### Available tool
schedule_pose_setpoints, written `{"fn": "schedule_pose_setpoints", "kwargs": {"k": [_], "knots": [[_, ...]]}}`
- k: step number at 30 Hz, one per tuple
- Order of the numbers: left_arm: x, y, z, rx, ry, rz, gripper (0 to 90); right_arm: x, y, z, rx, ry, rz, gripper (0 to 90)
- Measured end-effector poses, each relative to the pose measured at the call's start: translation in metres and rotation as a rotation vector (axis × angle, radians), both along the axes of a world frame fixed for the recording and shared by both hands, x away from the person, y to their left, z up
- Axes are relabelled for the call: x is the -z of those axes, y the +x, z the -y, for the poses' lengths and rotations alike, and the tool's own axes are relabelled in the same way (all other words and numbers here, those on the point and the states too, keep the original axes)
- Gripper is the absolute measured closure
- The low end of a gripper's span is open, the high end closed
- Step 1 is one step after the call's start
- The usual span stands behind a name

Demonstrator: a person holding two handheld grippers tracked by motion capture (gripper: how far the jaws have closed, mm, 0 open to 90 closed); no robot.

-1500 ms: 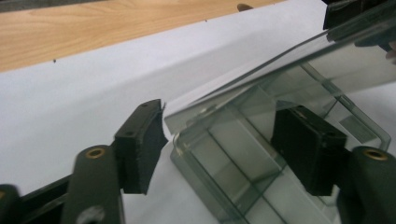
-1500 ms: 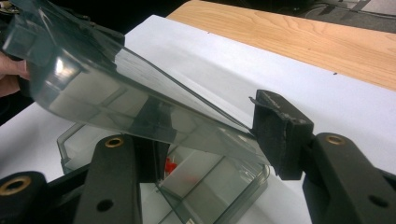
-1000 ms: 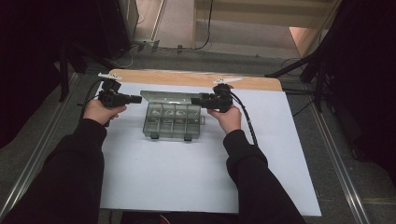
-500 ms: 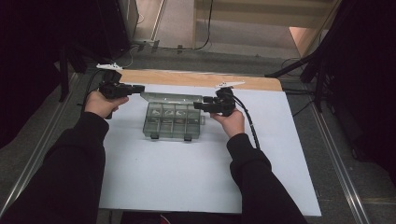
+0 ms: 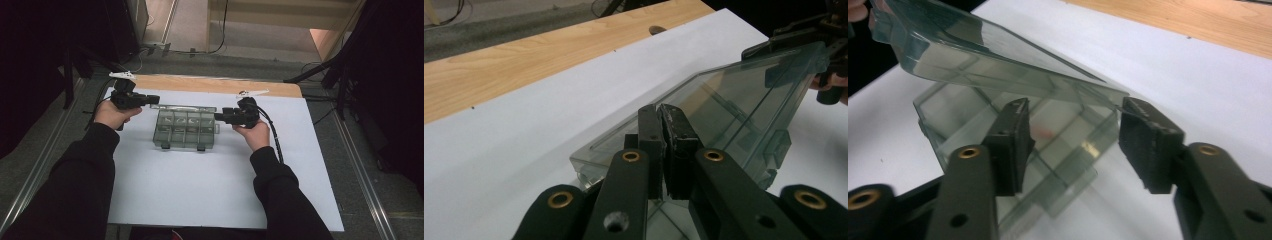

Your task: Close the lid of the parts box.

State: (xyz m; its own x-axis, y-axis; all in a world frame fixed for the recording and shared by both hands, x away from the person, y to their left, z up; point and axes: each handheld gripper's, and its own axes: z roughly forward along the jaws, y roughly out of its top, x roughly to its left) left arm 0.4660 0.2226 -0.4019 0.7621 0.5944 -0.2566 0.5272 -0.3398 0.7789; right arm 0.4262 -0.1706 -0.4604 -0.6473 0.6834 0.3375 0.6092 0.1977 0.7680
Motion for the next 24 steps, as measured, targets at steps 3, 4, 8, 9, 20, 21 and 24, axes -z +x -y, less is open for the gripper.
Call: {"fn": "schedule_pose_setpoints", "kwargs": {"k": [3,4,8,9,20,21,24], "knots": [[0.002,-0.004,0.000,0.004,0.009,0.001,87.9,-0.005,-0.005,0.005,0.006,-0.011,0.002,52.8],[0.003,-0.005,0.000,0.006,0.010,-0.002,87.9,-0.007,-0.006,0.008,0.012,-0.009,0.007,53.7],[0.006,-0.009,0.000,0.012,0.011,0.000,87.9,-0.017,-0.009,0.014,0.043,0.038,0.015,72.5],[0.007,-0.011,0.000,0.012,0.017,0.001,87.9,-0.019,-0.009,0.014,0.035,0.054,0.016,76.6],[0.018,-0.023,0.000,0.020,0.018,0.010,87.8,-0.029,-0.014,-0.019,-0.061,0.040,-0.014,90.0],[0.019,-0.024,0.000,0.026,0.020,0.011,87.8,-0.028,-0.014,-0.020,-0.064,0.036,-0.018,90.0],[0.022,-0.026,0.000,0.022,0.023,0.009,87.8,-0.025,-0.013,-0.024,-0.074,0.026,-0.026,90.0]]}}
